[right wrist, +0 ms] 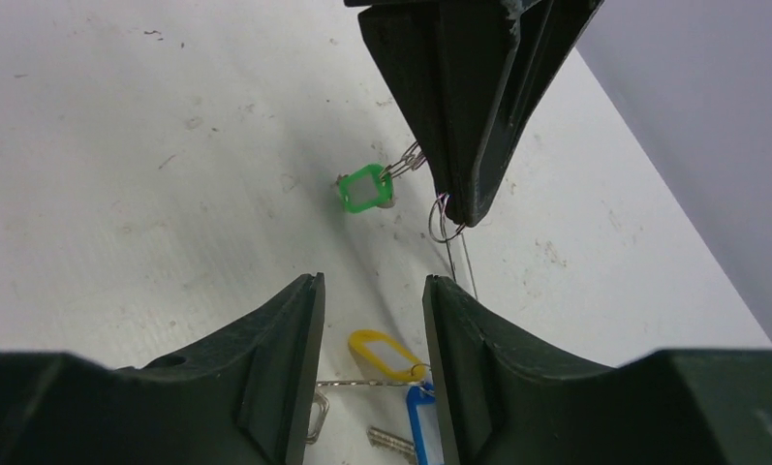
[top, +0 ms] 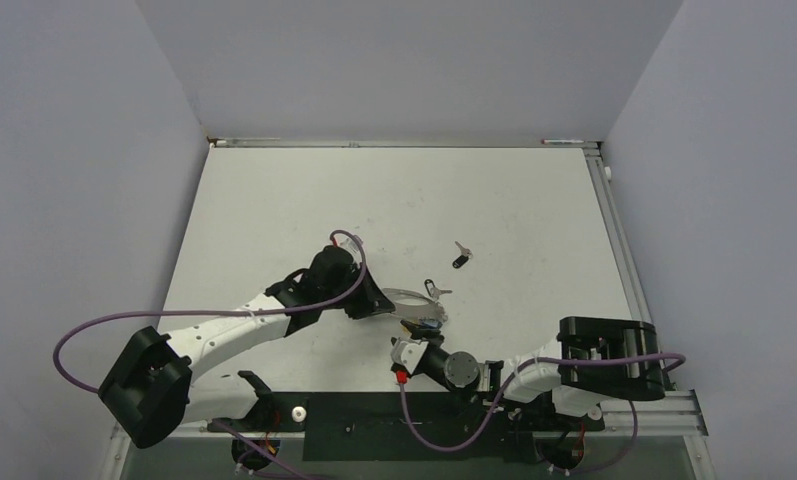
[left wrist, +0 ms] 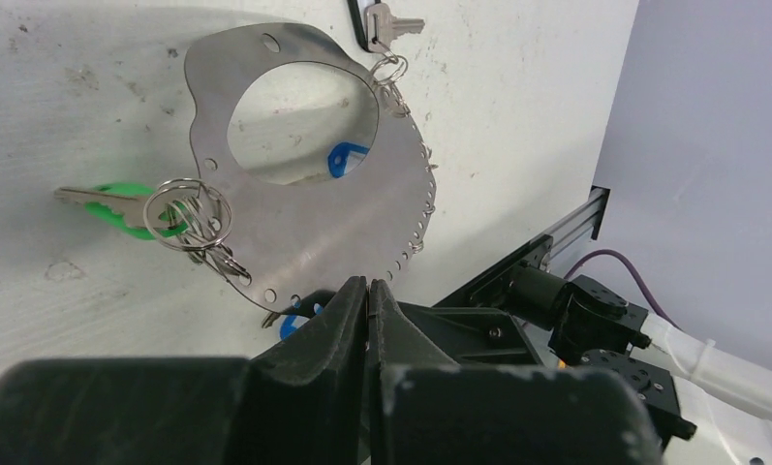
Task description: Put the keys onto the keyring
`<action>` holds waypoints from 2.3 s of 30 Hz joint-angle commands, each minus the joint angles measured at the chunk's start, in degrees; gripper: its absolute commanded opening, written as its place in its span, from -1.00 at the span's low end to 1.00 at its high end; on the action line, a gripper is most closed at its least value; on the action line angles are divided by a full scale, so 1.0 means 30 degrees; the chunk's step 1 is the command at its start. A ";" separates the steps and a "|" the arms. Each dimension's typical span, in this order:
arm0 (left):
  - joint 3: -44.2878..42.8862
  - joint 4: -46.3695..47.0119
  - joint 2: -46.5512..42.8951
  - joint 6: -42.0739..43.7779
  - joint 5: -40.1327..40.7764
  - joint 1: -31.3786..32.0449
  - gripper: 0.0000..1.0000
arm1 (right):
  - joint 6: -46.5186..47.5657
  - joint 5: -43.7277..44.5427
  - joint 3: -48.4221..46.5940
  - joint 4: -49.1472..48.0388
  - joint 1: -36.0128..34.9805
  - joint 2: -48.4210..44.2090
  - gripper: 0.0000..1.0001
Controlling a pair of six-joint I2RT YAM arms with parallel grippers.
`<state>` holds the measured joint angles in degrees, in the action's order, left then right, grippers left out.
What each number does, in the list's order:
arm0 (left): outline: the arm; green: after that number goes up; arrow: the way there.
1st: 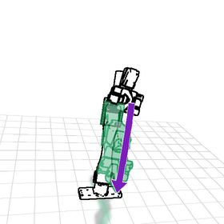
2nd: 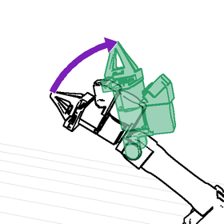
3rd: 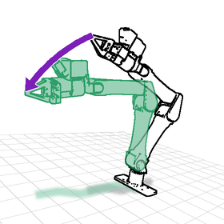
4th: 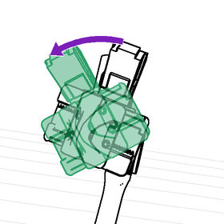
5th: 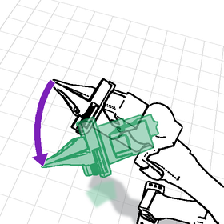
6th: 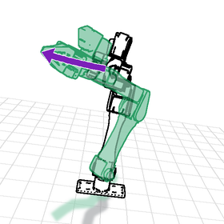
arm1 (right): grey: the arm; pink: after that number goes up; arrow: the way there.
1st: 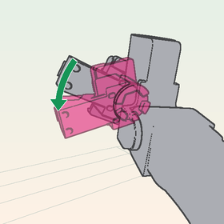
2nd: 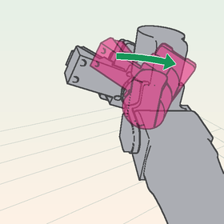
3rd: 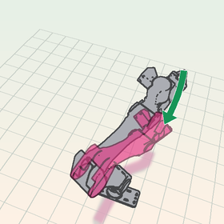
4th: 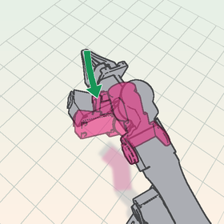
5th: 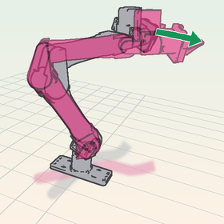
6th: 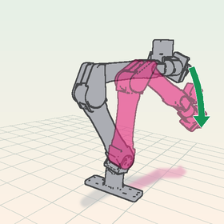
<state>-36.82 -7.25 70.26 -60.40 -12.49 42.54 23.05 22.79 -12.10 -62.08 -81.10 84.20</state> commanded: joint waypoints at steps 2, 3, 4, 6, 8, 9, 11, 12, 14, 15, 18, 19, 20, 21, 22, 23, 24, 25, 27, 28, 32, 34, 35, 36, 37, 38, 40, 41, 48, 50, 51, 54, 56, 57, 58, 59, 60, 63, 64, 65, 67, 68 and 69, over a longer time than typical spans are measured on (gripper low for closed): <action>0.0372 0.1317 -0.0676 -0.0730 -0.1093 -0.0185 -1.00 | 0.1797 0.1044 0.0116 -0.4438 -0.0157 0.1285 -0.18; 0.0495 0.1527 -0.0728 -0.0814 -0.1349 -0.0219 -1.00 | 0.1921 0.1094 0.0175 -0.4917 -0.0191 0.1430 -0.19; 0.0666 0.1781 -0.0746 -0.0964 -0.1572 -0.0274 -1.00 | 0.2080 0.1101 0.0192 -0.5267 -0.0210 0.1565 -0.20; 0.0887 0.2100 -0.0787 -0.1291 -0.1998 -0.0362 -1.00 | 0.2471 0.1105 0.0111 -0.5563 -0.0189 0.1756 -0.23; 0.1039 0.2122 -0.0810 -0.1418 -0.2210 -0.0438 -1.00 | 0.2865 0.1223 -0.0069 -0.5537 -0.0223 0.1998 -0.25; 0.1087 0.2122 -0.0844 -0.1454 -0.2262 -0.0463 -1.00 | 0.3018 0.1304 -0.0117 -0.5575 -0.0221 0.2120 -0.25; 0.1232 0.2737 -0.0890 -0.1555 -0.2468 -0.0513 -1.00 | 0.3257 0.1364 -0.0220 -0.5733 -0.0222 0.2376 -0.26; 0.1294 0.2891 -0.0920 -0.1635 -0.2605 -0.0549 -1.00 | 0.3408 0.1354 -0.0304 -0.5771 -0.0240 0.2555 -0.26; 0.1397 0.3047 -0.0991 -0.1765 -0.2838 -0.0609 -1.00 | 0.3660 0.1465 -0.0410 -0.5917 -0.0189 0.2900 -0.26; 0.1428 0.3077 -0.1020 -0.1778 -0.2893 -0.0638 -1.00 | 0.3744 0.1524 -0.0405 -0.6102 -0.0136 0.3075 -0.26; 0.1560 0.3060 -0.1184 -0.1801 -0.3020 -0.0770 -1.00 | 0.3682 0.1136 -0.0348 -0.5830 0.0162 0.3124 -0.26; 0.1591 0.3060 -0.1242 -0.1808 -0.3064 -0.0805 -1.00 | 0.3611 0.0985 -0.0389 -0.5384 0.0255 0.2988 -0.27; 0.1606 0.3027 -0.1293 -0.1787 -0.3092 -0.0842 -1.00 | 0.3496 0.0922 -0.0391 -0.5402 0.0329 0.2950 -0.27; 0.1634 0.3004 -0.1366 -0.1781 -0.3123 -0.0850 -1.00 | 0.3408 0.0852 -0.0323 -0.5604 0.0404 0.2913 -0.27; 0.1652 0.3002 -0.1430 -0.1780 -0.3156 -0.0851 -1.00 | 0.3353 0.0756 -0.0306 -0.5752 0.0516 0.2882 -0.27; 0.1665 0.3001 -0.1445 -0.1780 -0.3182 -0.0866 -1.00 | 0.3335 0.0696 -0.0355 -0.5774 0.0585 0.2908 -0.27; 0.1667 0.2990 -0.1487 -0.1802 -0.3211 -0.0852 -1.00 | 0.3375 0.0641 -0.0423 -0.5769 0.0630 0.2973 -0.28; 0.1693 0.3040 -0.1485 -0.1794 -0.3280 -0.0870 -1.00 | 0.3389 0.0575 -0.0494 -0.5798 0.0654 0.3062 -0.28; 0.1725 0.3164 -0.1426 -0.1838 -0.3511 -0.0881 -1.00 | 0.3373 0.0381 -0.0613 -0.5941 0.0759 0.3233 -0.29; 0.1748 0.3175 -0.1415 -0.1853 -0.3640 -0.0873 -1.00 | 0.3364 0.0283 -0.0661 -0.6024 0.0857 0.3288 -0.30; 0.1868 0.3381 -0.1367 -0.1981 -0.3861 -0.0879 -1.00 | 0.3337 -0.0205 -0.0828 -0.6202 0.1053 0.3446 -0.34; 0.1872 0.3410 -0.1369 -0.1985 -0.3838 -0.0881 -1.00 | 0.3318 -0.0374 -0.0909 -0.6283 0.1121 0.3456 -0.40; 0.1872 0.3387 -0.1375 -0.1985 -0.3860 -0.0881 -1.00 | 0.3305 -0.0427 -0.0978 -0.6313 0.1148 0.3527 -0.42; 0.1850 0.3391 -0.1339 -0.1985 -0.3863 -0.0881 -1.00 | 0.3304 -0.0477 -0.1040 -0.6338 0.1184 0.3539 -0.45; 0.1844 0.3401 -0.1320 -0.1985 -0.3904 -0.0881 -1.00 | 0.3329 -0.0502 -0.1098 -0.6374 0.1192 0.3598 -0.47; 0.1836 0.3381 -0.1321 -0.1963 -0.3947 -0.0881 -1.00 | 0.3373 -0.0549 -0.1142 -0.6390 0.1197 0.3653 -0.49; 0.1841 0.3383 -0.1282 -0.1971 -0.3973 -0.0881 -1.00 | 0.3442 -0.0670 -0.1249 -0.6404 0.1241 0.3715 -0.59; 0.1857 0.3397 -0.1258 -0.1983 -0.3980 -0.0881 -1.00 | 0.3479 -0.0724 -0.1311 -0.6342 0.1240 0.3733 -0.67; 0.2010 0.3275 -0.1515 -0.1945 -0.3812 -0.0950 -1.00 | 0.3371 -0.0690 -0.1553 -0.5080 0.1292 0.3344 -0.90; 0.2076 0.3254 -0.1629 -0.1899 -0.3726 -0.1046 -0.91 | 0.3363 -0.0699 -0.1507 -0.4813 0.1285 0.3042 -0.90; 0.2103 0.3238 -0.1686 -0.1821 -0.3704 -0.1095 -0.81 | 0.3362 -0.0731 -0.1479 -0.4627 0.1286 0.2858 -0.90; 0.2042 0.2832 -0.1984 -0.1294 -0.3378 -0.1246 -0.36 | 0.3435 -0.0876 -0.1417 -0.3848 0.1297 0.2098 -0.90; 0.1941 0.2488 -0.2372 -0.0740 -0.2946 -0.1354 -0.07 | 0.3500 -0.1017 -0.1444 -0.3113 0.1332 0.1593 -0.90; 0.1932 0.2450 -0.2573 -0.0504 -0.2745 -0.1390 0.04 | 0.3493 -0.1133 -0.1431 -0.2815 0.1346 0.1337 -0.90; 0.1953 0.2438 -0.2851 -0.0222 -0.2574 -0.1464 0.15 | 0.3376 -0.1320 -0.1396 -0.2517 0.1418 0.1056 -0.90; 0.1959 0.2444 -0.3087 -0.0003 -0.2333 -0.1514 0.22 | 0.3203 -0.1592 -0.1366 -0.2202 0.1529 0.0746 -0.90; 0.1920 0.1932 -0.3315 0.0269 -0.2123 -0.1564 0.27 | 0.2936 -0.2137 -0.1337 -0.1785 0.1756 0.0436 -0.90; 0.1518 0.0996 -0.3927 0.1493 -0.1525 -0.1697 0.35 | 0.2016 -0.3583 -0.1249 -0.0500 0.2711 -0.0591 -0.90; 0.1345 0.0744 -0.4181 0.2024 -0.1279 -0.1701 0.36 | 0.1868 -0.3966 -0.1216 -0.0119 0.2954 -0.0921 -0.90; 0.1246 0.0602 -0.4477 0.2702 -0.1003 -0.1705 0.37 | 0.1810 -0.4344 -0.1186 0.0196 0.3179 -0.1244 -0.90; 0.1369 0.0597 -0.5379 0.4303 0.0009 -0.1674 0.37 | 0.1790 -0.4653 -0.1153 0.0737 0.3547 -0.1853 -0.90; 0.1696 0.0848 -0.6175 0.4829 0.0795 -0.1672 0.38 | 0.1877 -0.4825 -0.1179 0.1084 0.3678 -0.2159 -0.90; 0.2205 0.1296 -0.6868 0.5330 0.1761 -0.1672 0.38 | 0.1917 -0.5041 -0.1222 0.1519 0.3830 -0.2501 -0.90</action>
<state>-30.92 -2.76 56.05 -54.13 -15.62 37.69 31.42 11.79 -14.81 -59.55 -71.53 81.28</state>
